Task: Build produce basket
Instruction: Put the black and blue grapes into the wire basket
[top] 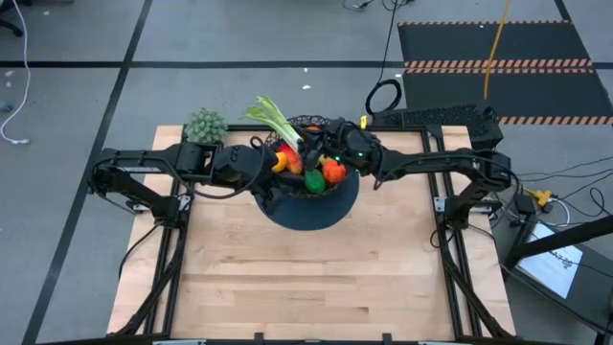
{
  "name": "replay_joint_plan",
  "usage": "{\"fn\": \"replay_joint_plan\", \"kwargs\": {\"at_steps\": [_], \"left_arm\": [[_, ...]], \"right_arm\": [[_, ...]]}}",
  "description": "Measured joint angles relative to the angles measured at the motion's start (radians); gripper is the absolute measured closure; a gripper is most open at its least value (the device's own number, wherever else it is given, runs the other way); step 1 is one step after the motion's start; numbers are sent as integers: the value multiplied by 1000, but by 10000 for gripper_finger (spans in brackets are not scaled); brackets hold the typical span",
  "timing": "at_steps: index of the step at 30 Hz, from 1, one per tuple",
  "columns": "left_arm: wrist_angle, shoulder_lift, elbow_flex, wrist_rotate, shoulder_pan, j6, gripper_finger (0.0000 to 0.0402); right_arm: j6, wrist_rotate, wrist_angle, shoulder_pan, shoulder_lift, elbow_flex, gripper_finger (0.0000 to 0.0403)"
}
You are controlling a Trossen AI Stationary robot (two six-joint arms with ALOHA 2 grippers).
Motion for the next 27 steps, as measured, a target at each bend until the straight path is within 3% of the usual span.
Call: {"fn": "replay_joint_plan", "kwargs": {"at_steps": [9,13,27], "left_arm": [[0,0,0,0,0,3,236],[-1,0,0,0,0,3,236],[-4,0,0,0,0,18,236]], "right_arm": [[132,-82,57,-29,101,0,401],[158,-181,105,-28,102,0,401],[57,-179,-33,-48,103,-42,401]]}}
